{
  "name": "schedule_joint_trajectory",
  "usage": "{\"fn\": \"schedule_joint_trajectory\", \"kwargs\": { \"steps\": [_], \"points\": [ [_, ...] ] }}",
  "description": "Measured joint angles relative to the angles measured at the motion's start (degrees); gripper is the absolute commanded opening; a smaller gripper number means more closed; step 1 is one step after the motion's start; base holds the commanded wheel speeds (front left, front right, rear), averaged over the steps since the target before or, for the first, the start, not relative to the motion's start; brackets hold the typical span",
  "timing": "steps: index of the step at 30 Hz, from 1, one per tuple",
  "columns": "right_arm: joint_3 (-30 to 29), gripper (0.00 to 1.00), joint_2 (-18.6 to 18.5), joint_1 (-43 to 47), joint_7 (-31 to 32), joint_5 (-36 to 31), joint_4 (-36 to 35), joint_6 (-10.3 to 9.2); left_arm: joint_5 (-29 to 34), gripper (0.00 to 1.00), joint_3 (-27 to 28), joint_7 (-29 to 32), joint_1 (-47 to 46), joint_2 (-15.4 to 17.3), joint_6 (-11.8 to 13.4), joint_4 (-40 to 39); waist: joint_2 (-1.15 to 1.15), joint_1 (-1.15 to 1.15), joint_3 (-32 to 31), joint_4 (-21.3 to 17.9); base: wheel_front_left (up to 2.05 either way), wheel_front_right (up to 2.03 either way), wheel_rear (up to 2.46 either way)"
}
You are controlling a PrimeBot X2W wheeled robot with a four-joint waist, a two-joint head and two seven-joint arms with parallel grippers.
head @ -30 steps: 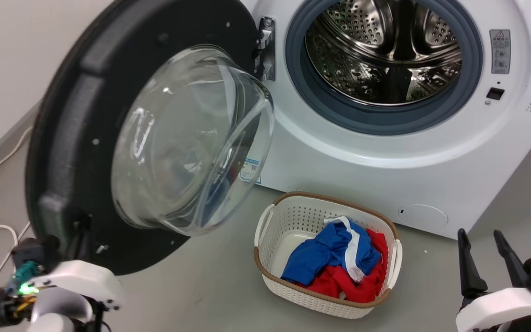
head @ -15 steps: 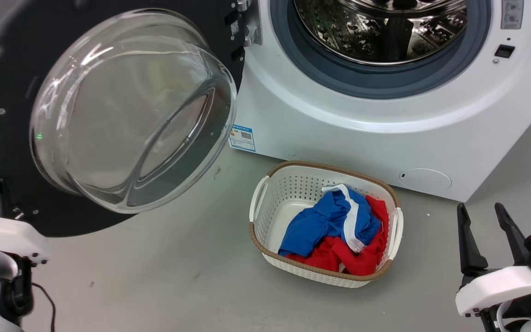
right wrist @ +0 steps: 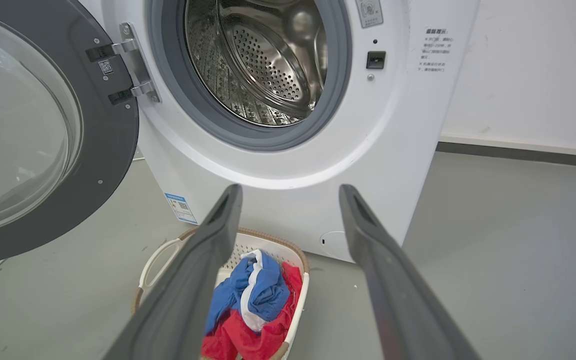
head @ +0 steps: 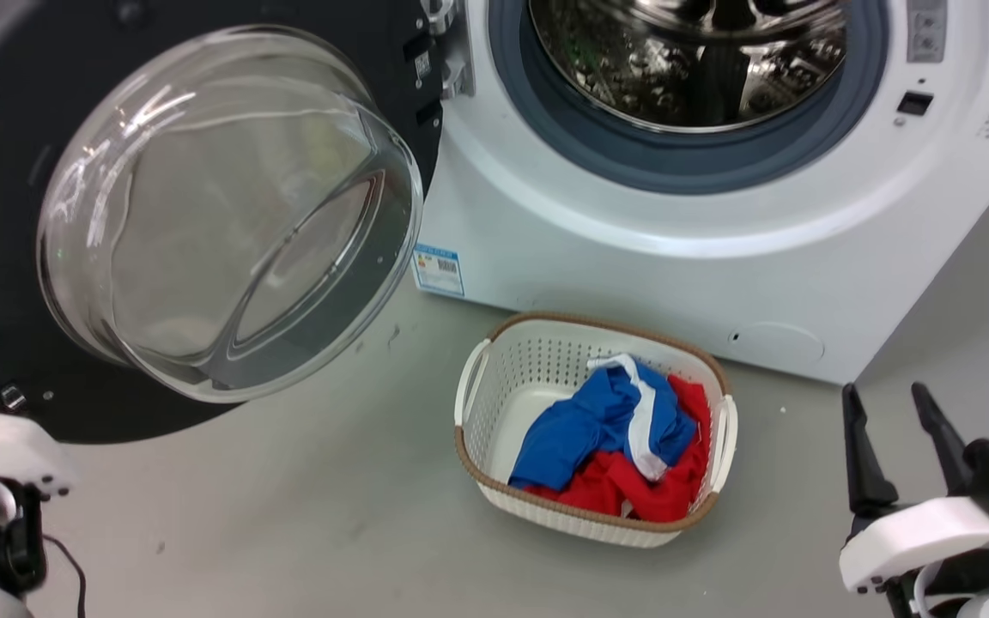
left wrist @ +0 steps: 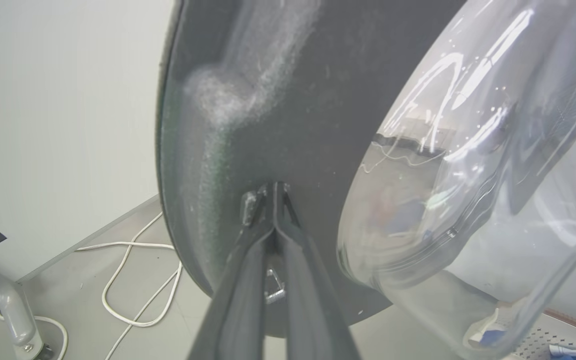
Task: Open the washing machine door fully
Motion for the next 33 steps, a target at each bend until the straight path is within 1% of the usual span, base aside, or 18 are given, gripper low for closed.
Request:
{"fn": "schedule_joint_trajectory", "kwargs": {
  "steps": [3,6,10,14,17,20,23,26,29,30,31,32,33],
  "points": [
    [0.37,1.0,0.01,1.2,-0.41,0.38,1.12,0.0,0.56,0.0,0.2,-0.67,3.48,-0.18,0.83,-0.71,0.0,0.0,-1.9,-0.24,0.0,0.0,0.0],
    [0.68,1.0,0.05,2.44,-0.75,0.62,2.26,0.0,1.25,0.0,0.09,-1.15,7.45,-1.16,1.81,-3.83,0.0,0.0,-4.19,-0.37,0.0,0.0,0.0],
    [1.09,1.0,0.04,3.88,-0.98,1.9,2.86,0.0,1.88,0.0,-0.21,-1.41,13.28,-2.82,3.63,-10.4,0.0,0.0,-7.08,-0.27,0.0,0.0,0.0],
    [1.76,1.0,0.09,4.44,-1.29,2.56,3.59,0.0,2.52,0.0,-1.75,-0.83,18.8,-4.92,5.76,-18.02,0.0,0.0,-9.25,-0.11,0.0,0.0,0.0],
    [2.13,1.0,0.09,4.46,-1.35,2.6,3.86,0.0,3.09,0.0,-3.56,0.53,22.02,-6.41,7.09,-23.27,0.0,0.0,-10.22,-0.26,0.0,0.0,0.0],
    [2.38,1.0,0.1,4.46,-1.33,2.54,4.08,0.0,4.07,0.0,-6.19,1.98,24.05,-7.84,7.89,-27.81,0.0,0.0,-10.66,-0.9,0.0,0.0,0.0],
    [2.65,1.0,0.1,4.42,-1.27,2.37,4.21,0.0,5.44,0.0,-9.2,2.54,24.63,-9.44,8.14,-31.5,0.0,0.0,-10.88,-1.94,0.0,0.0,0.0],
    [3.25,1.0,0.1,4.3,-1.05,2.27,4.19,0.0,6.17,0.0,-11.81,3.0,24.65,-11.03,8.06,-33.46,0.0,0.0,-10.98,-3.42,0.0,0.0,0.0],
    [3.63,1.0,0.11,4.05,-1.07,2.26,4.12,0.0,6.56,0.0,-14.07,3.6,24.42,-11.71,6.86,-33.44,0.0,0.0,-10.96,-5.33,0.0,0.0,0.0],
    [3.86,1.0,0.1,4.0,-1.07,2.2,4.11,0.0,6.9,0.02,-14.77,3.69,24.19,-11.72,6.54,-33.29,0.0,0.0,-10.94,-6.06,0.0,0.0,0.0],
    [3.9,1.0,0.11,3.98,-1.07,2.16,4.08,0.0,7.31,0.37,-15.45,3.68,23.72,-11.72,6.23,-33.12,0.0,0.0,-10.89,-6.8,0.0,0.0,0.0],
    [3.99,1.0,0.11,3.89,-1.07,2.03,4.09,0.0,7.54,0.76,-15.97,3.69,23.18,-11.82,5.86,-32.93,0.0,0.0,-10.84,-7.56,0.0,0.0,0.0],
    [4.16,1.0,0.12,3.7,-1.05,1.96,4.06,0.0,7.55,1.0,-16.24,3.67,22.76,-12.02,5.83,-32.65,0.0,0.0,-10.79,-8.38,0.0,0.0,0.0]
  ]
}}
